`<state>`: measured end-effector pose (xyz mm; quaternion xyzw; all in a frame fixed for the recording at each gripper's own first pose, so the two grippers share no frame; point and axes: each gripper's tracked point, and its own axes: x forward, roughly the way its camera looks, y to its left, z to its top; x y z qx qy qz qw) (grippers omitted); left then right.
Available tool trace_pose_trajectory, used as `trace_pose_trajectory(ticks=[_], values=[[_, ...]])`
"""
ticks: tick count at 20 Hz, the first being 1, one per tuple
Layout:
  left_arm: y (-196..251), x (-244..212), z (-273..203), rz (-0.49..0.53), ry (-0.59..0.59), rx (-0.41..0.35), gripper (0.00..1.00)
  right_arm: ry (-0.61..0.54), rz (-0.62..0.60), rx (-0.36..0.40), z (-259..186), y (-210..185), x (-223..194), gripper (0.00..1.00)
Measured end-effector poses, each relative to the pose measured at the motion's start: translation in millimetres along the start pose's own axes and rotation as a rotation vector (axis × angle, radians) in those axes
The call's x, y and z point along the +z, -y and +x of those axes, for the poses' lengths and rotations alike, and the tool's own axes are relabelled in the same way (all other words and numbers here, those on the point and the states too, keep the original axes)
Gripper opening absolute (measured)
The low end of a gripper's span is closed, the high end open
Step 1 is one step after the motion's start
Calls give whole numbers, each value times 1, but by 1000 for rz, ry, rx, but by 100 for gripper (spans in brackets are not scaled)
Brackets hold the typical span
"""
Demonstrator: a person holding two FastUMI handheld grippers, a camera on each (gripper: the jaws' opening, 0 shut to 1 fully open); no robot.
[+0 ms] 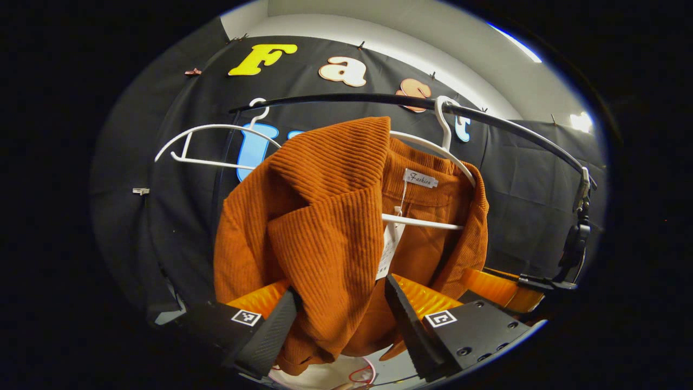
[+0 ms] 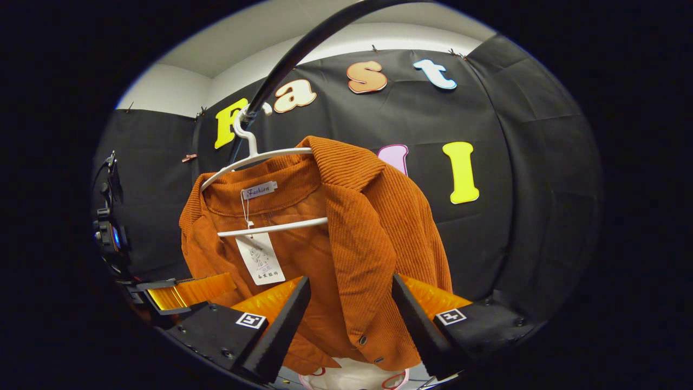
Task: Grasp the clothes on the hanger with both hands and then place them into the laundry hamper below.
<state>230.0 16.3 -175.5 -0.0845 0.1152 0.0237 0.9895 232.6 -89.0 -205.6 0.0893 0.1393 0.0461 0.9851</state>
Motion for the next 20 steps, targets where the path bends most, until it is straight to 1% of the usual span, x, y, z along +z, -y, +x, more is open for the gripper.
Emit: trace_pose_trajectory(ticks=[1, 4, 9, 11, 12, 13, 14, 15, 16, 17, 18, 19, 20], values=[[2, -1, 4, 1, -3, 9, 94, -7, 16, 2, 4, 2, -2, 98], [-2, -5, 16, 11, -15, 74, 94, -44, 51, -12, 18, 15, -13, 98], [-8, -5, 28, 44, 2, 153, 94, -26, 22, -51, 55, 36, -13, 98], [-17, -3, 35, 49, 1, 180, 93, -28, 33, -31, 70, 38, -13, 98], [-22, 0, 37, 43, 5, 198, 89, -21, 35, -19, 75, 42, -9, 97], [-24, 0, 41, 38, 4, 200, 85, -32, 31, 18, 81, 40, -10, 83], [-30, 2, 42, 40, 6, 220, 70, -49, 18, 44, 83, 39, -14, 60], [-40, 6, 41, 43, 14, 253, 55, -43, -3, 41, 85, 46, -10, 38], [-45, 9, 42, 43, 16, 270, 40, -32, -11, 65, 88, 48, -7, 15], [-47, 10, 44, 46, 9, 276, 24, -43, -11, 105, 86, 45, -6, 11], [-51, 12, 42, 53, 3, 291, 9, -44, -11, 121, 83, 47, -4, 11], [-55, 16, 40, 63, 7, 310, 8, -30, -7, 126, 85, 56, 3, 12], [-58, 19, 34, 76, 9, 330, 8, -9, 8, 130, 84, 65, 12, 16]])
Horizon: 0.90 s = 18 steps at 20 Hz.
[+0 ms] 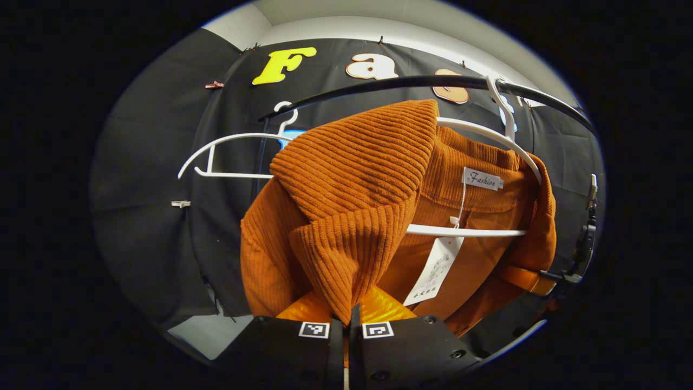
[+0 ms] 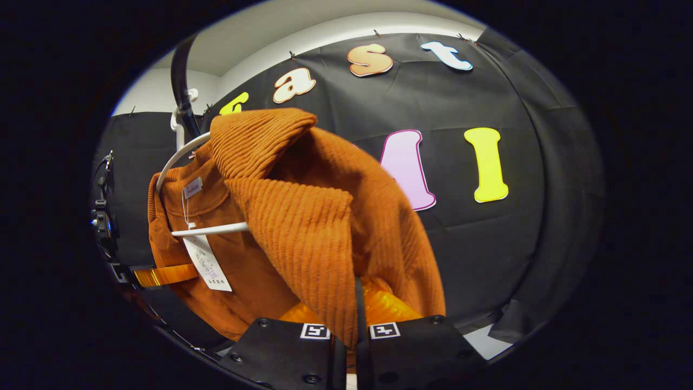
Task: Grasp the clothes on the hanger with both hands and then place them into the laundry hamper below.
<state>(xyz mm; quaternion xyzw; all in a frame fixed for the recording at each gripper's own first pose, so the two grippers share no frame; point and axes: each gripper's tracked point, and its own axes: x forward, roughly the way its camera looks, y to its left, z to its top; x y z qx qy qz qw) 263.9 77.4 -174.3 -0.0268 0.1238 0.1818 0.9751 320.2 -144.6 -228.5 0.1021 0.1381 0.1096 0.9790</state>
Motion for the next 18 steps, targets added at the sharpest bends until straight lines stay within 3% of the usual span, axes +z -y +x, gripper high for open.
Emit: trace_pose_trajectory(ticks=[4, 9, 15, 18], values=[[-41, 22, -27, 137, 47, 127, 8, 87, 94, -10, -10, 27, 41, 16], [-77, 67, -62, 96, 135, 207, 8, 163, 111, -33, -13, 43, 81, 16], [-92, 111, -72, 154, 241, 248, 9, 214, 115, -62, -22, 57, 110, 16], [-102, 127, -71, 178, 272, 258, 8, 309, 94, -95, -37, 70, 149, 16]])
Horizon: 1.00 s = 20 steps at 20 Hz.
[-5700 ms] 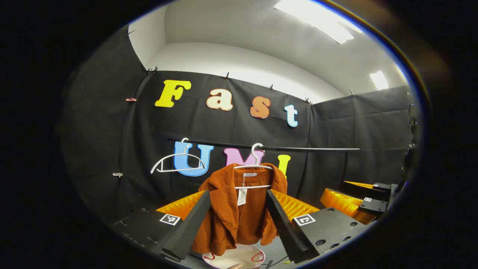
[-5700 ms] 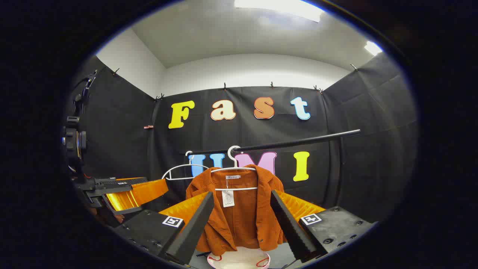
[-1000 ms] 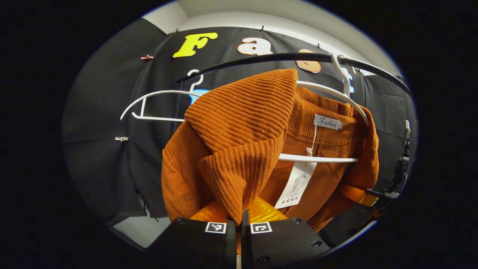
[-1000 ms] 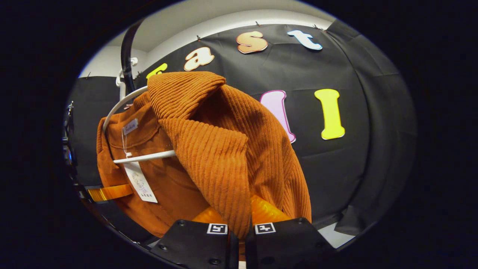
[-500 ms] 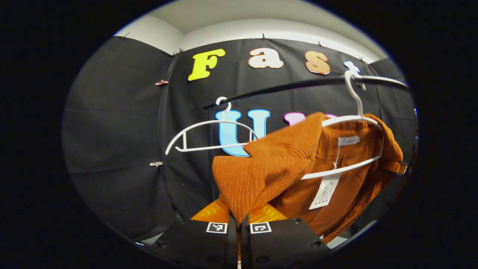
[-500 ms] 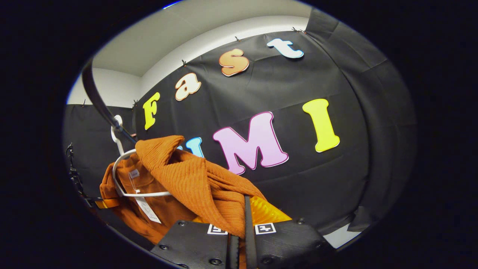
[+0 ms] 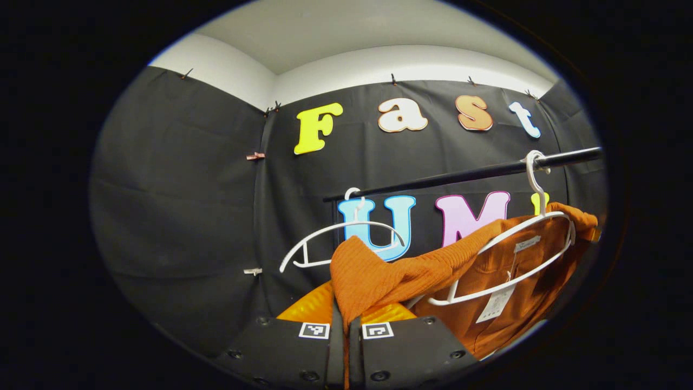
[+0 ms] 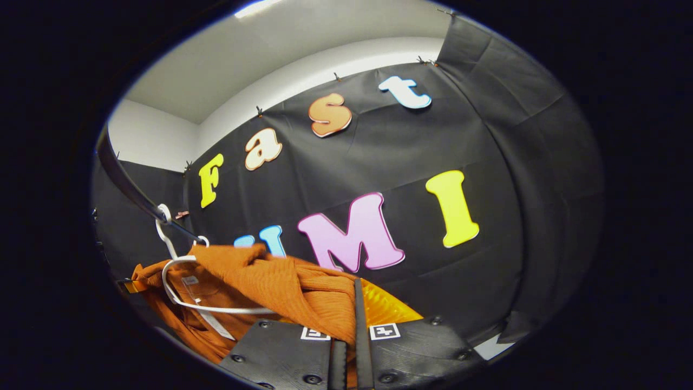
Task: Grasp the clothes on the hanger with both hands and then place them into the laundry hamper below.
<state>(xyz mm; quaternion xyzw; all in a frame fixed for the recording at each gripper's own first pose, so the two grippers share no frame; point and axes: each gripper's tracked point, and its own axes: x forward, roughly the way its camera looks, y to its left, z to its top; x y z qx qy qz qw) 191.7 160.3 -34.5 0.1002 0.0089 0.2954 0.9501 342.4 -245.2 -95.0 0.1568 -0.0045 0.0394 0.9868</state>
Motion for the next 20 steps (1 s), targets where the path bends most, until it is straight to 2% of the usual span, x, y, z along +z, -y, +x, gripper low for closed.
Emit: trace_pose_trajectory(ticks=[3, 5, 6, 7, 8, 9, 10, 11, 16, 20], values=[[0, 9, 14, -39, 9, -29, 7, 0, -56, 4, 13, -2, 2, 16], [-2, 12, 24, -19, 28, -40, 7, -29, -106, 13, 23, -1, -6, 16], [-3, 10, 31, -10, 30, -42, 7, -43, -114, 18, 29, -1, -13, 11], [-3, 2, 37, -14, 13, -45, 7, -67, -112, 15, 33, 3, -24, 16], [0, -12, 40, -22, -12, -54, 9, -101, -110, 7, 35, 9, -38, 7], [2, -28, 40, -27, -43, -60, 8, -139, -110, 0, 34, 14, -56, 16], [2, -44, 40, -27, -76, -63, 8, -177, -112, -6, 33, 19, -73, 11], [3, -59, 40, -26, -107, -64, 8, -211, -112, -13, 30, 23, -89, 16], [20, -146, 27, -88, -305, -78, 8, -366, -90, -45, 4, 33, -162, 16], [41, -187, 7, -106, -410, -116, 8, -452, -37, -31, -20, 16, -203, 16]])
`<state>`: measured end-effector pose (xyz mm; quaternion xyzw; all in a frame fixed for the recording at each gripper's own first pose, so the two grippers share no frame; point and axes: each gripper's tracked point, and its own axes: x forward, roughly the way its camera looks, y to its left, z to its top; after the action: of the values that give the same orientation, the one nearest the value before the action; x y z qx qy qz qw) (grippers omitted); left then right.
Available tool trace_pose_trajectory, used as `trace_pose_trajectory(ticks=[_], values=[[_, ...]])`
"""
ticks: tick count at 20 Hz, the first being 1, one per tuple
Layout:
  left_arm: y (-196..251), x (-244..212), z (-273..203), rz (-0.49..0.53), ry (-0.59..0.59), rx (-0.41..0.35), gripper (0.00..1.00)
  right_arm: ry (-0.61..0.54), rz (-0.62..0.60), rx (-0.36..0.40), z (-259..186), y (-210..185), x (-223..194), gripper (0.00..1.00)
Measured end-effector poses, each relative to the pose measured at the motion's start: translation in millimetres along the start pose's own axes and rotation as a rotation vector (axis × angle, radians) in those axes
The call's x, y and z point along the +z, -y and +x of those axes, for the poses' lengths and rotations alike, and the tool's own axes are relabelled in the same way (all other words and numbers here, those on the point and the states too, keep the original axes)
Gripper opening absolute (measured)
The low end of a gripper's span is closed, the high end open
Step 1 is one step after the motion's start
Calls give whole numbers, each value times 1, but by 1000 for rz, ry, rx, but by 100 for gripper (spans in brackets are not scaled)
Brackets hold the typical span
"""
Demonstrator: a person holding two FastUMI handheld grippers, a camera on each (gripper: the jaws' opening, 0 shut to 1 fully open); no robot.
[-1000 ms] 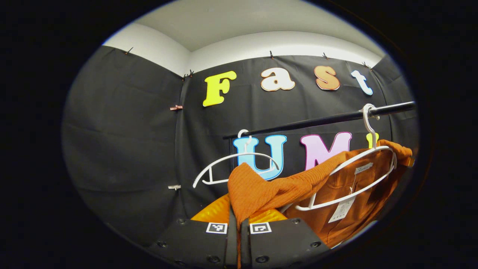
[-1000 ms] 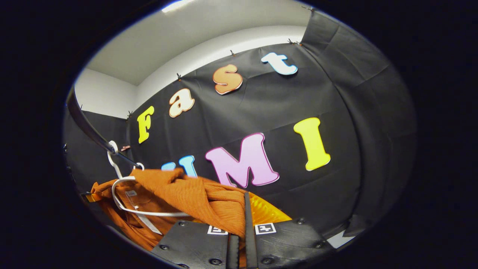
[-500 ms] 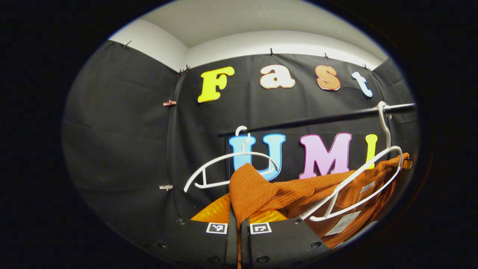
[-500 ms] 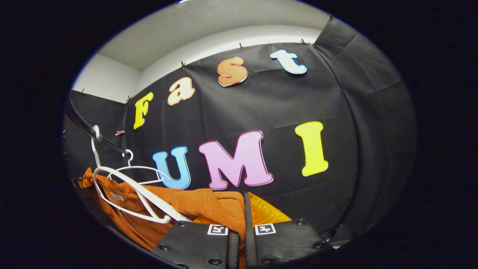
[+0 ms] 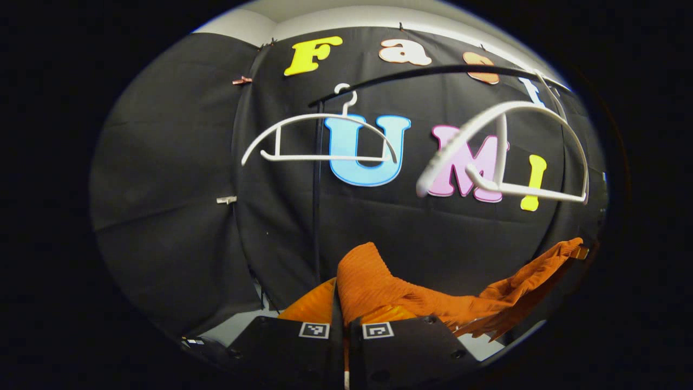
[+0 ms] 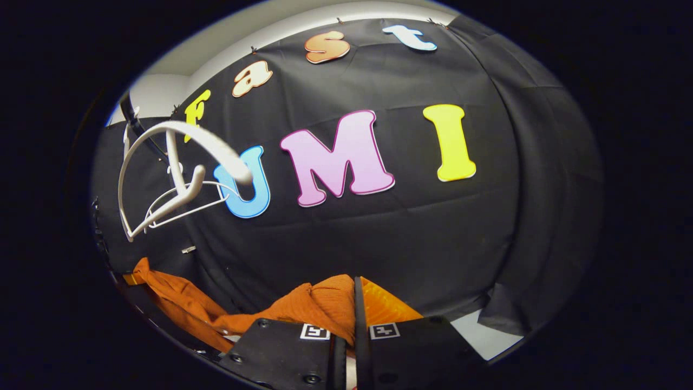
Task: Grasp the clothes on the hanger with both hands and then place them into the laundry hamper below.
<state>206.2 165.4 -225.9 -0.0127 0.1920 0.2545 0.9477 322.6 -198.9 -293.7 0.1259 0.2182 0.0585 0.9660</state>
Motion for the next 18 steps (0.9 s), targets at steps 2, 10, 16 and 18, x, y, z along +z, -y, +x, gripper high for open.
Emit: trace_pose_trajectory(ticks=[2, 10, 16, 18], values=[[16, -19, 0, -39, -52, -35, 8, -53, 29, 14, 1, -11, -27, 17], [83, -68, -6, 27, -174, -207, 8, -231, 66, 134, -3, -77, -105, 16], [123, -88, -6, 22, -234, -301, 8, -312, 87, 196, 3, -113, -141, 17], [129, -99, -6, 29, -261, -319, 8, -341, 89, 191, -1, -116, -149, 17]])
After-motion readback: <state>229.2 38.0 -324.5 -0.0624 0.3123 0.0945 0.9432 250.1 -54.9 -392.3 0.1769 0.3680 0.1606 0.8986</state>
